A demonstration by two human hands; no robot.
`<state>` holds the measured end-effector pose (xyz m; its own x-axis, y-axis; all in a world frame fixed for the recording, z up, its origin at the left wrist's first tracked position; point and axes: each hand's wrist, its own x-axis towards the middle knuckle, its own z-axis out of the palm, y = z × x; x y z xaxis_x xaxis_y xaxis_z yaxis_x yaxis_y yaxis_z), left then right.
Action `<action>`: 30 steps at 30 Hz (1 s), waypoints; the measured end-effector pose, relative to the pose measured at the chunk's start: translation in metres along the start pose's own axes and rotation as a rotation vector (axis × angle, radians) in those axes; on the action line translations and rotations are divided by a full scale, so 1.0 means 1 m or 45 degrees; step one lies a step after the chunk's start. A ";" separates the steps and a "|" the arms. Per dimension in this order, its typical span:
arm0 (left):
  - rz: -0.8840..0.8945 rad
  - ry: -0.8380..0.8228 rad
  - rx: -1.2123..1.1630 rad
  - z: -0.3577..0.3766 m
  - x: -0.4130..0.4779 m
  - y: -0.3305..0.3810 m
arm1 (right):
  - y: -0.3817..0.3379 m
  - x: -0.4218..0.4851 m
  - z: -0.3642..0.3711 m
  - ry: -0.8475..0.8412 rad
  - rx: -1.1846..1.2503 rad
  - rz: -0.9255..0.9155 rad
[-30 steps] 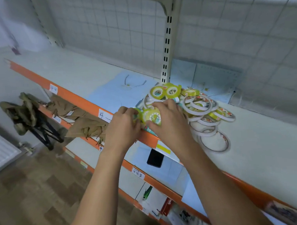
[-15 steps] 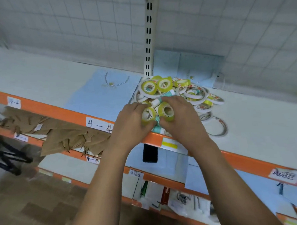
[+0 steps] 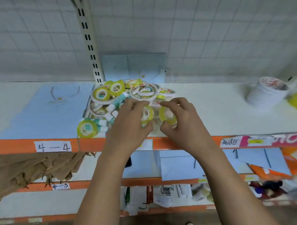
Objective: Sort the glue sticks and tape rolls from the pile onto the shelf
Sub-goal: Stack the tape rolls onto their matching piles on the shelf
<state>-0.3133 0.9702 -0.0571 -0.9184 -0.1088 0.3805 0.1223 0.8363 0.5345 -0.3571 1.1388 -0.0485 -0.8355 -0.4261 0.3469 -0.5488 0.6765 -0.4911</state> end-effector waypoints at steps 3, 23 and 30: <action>0.107 -0.101 -0.018 0.033 0.010 0.039 | 0.038 -0.019 -0.028 0.042 -0.072 0.140; 0.289 -0.401 -0.217 0.268 0.069 0.319 | 0.318 -0.147 -0.240 0.191 -0.210 0.573; 0.259 -0.345 -0.197 0.308 0.083 0.368 | 0.373 -0.137 -0.280 0.187 -0.191 0.518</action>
<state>-0.4606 1.4341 -0.0614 -0.9332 0.2150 0.2880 0.3490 0.7329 0.5840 -0.4401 1.6174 -0.0557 -0.9640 -0.0252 0.2648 -0.1580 0.8552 -0.4937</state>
